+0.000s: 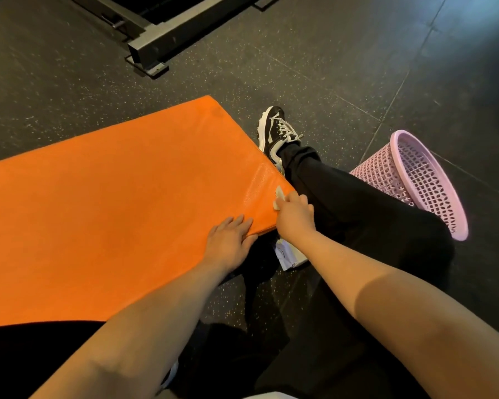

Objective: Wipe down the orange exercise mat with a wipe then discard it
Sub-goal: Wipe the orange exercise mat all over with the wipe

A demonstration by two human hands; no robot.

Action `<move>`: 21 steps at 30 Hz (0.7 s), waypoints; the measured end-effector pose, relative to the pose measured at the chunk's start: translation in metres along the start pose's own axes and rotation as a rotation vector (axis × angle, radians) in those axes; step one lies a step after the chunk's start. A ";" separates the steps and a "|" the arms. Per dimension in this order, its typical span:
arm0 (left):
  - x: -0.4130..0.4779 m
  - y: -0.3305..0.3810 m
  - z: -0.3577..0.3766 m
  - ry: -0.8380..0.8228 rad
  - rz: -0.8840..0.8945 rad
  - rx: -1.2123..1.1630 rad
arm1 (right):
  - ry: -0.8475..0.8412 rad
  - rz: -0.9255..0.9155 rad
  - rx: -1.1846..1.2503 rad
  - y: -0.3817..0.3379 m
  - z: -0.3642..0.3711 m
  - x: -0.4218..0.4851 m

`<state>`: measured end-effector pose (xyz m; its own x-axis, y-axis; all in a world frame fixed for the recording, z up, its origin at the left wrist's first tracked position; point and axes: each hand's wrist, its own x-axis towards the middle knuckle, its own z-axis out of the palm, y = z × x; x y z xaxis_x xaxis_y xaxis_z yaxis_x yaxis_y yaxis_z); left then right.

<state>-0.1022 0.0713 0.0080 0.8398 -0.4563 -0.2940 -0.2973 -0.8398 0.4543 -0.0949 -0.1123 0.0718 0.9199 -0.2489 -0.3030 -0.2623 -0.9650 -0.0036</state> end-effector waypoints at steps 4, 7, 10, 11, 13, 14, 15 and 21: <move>-0.002 -0.005 0.008 0.027 -0.020 -0.059 | -0.140 -0.228 0.117 -0.022 0.023 -0.014; -0.006 -0.009 0.013 0.049 -0.024 -0.093 | -0.164 -0.368 0.047 -0.024 0.032 -0.018; -0.010 -0.012 0.015 0.052 -0.051 -0.082 | -0.032 -0.205 -0.049 -0.012 0.031 -0.011; -0.011 -0.012 0.015 0.047 -0.066 -0.080 | -0.006 -0.119 -0.055 -0.009 0.030 -0.008; -0.011 -0.014 0.015 0.033 -0.099 -0.091 | -0.019 -0.064 -0.032 -0.009 0.030 -0.008; -0.010 -0.014 0.016 0.028 -0.110 -0.094 | -0.044 -0.098 -0.019 -0.013 0.033 -0.010; -0.010 -0.015 0.016 0.030 -0.114 -0.092 | -0.077 -0.157 -0.002 -0.019 0.037 -0.014; -0.013 -0.024 0.021 0.032 -0.104 -0.113 | -0.293 -0.487 -0.027 -0.035 0.052 -0.023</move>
<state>-0.1157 0.0916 -0.0166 0.8779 -0.3575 -0.3184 -0.1564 -0.8428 0.5151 -0.1221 -0.0690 0.0290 0.8125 0.2552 -0.5242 0.1832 -0.9653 -0.1861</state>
